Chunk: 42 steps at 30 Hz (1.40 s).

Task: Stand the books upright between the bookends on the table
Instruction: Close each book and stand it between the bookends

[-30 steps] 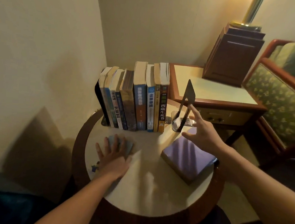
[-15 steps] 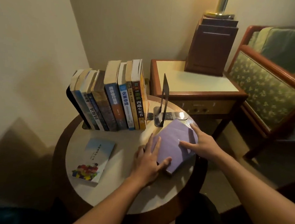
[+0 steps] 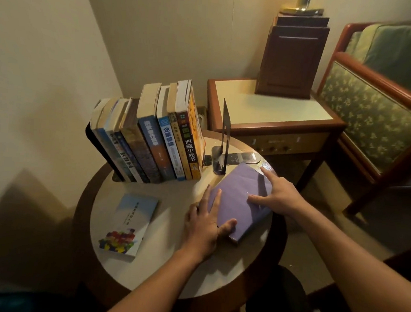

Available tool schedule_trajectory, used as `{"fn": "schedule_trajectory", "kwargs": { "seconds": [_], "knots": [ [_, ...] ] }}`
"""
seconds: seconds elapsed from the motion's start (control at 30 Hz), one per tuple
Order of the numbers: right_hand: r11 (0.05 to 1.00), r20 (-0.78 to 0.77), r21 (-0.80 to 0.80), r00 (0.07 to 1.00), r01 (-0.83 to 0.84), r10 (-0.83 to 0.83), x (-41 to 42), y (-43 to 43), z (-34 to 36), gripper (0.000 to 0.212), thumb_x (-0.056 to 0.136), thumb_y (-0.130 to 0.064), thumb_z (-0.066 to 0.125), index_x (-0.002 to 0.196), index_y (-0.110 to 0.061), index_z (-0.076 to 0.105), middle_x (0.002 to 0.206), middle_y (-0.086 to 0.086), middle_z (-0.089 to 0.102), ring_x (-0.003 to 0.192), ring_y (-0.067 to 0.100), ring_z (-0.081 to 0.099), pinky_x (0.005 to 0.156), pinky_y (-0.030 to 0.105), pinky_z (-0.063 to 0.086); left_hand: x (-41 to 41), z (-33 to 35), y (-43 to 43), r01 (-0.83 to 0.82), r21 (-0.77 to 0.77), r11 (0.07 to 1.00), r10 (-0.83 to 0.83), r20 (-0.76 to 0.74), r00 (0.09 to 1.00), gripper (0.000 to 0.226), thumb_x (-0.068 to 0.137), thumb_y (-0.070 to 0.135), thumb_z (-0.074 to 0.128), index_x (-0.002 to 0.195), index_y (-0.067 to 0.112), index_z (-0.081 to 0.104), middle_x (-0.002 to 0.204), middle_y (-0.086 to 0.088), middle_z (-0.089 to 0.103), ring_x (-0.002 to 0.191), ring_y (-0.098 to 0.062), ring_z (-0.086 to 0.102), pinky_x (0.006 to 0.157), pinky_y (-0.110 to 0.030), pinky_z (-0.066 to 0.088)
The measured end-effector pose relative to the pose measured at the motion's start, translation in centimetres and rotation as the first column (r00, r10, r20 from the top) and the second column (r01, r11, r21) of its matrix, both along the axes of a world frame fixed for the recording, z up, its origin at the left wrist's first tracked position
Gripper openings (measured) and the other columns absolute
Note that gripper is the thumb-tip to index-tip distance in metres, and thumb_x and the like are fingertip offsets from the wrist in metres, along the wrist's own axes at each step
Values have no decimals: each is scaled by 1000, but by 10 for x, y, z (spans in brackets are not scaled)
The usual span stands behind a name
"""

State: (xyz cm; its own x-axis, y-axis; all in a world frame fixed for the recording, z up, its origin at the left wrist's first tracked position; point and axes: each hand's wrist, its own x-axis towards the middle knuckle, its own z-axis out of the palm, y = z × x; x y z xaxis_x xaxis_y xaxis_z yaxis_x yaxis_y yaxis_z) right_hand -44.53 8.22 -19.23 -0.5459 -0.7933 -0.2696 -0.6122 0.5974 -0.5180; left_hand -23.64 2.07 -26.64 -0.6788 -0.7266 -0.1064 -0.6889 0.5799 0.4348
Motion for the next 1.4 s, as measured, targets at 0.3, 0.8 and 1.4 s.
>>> {"fn": "schedule_trajectory", "kwargs": {
  "seconds": [0.3,0.8,1.4],
  "knots": [
    [994,8,-25,994,106,-105,4,-2,5,102,71,-40,88,155,-30,31,148,12,40,129,33,47,96,39,50,3,-3,4,-19,-8,1000,19,-38,999,93,77,90,9,156,45,-11,162,18,-25,149,-30,9,116,-49,24],
    [977,302,-197,943,-84,142,13,23,59,101,69,-28,88,152,-40,33,132,9,53,109,22,63,89,39,59,44,16,6,70,20,997,-70,-20,997,103,60,101,-4,142,48,-39,159,13,-36,150,-28,1,122,-52,12],
    [886,370,-432,863,-168,344,150,33,84,82,88,-45,71,155,-37,24,124,-6,49,112,17,57,88,30,57,68,116,5,13,615,788,504,-659,558,84,81,43,63,155,28,28,142,0,53,126,-21,56,99,-39,53]
  ]
}}
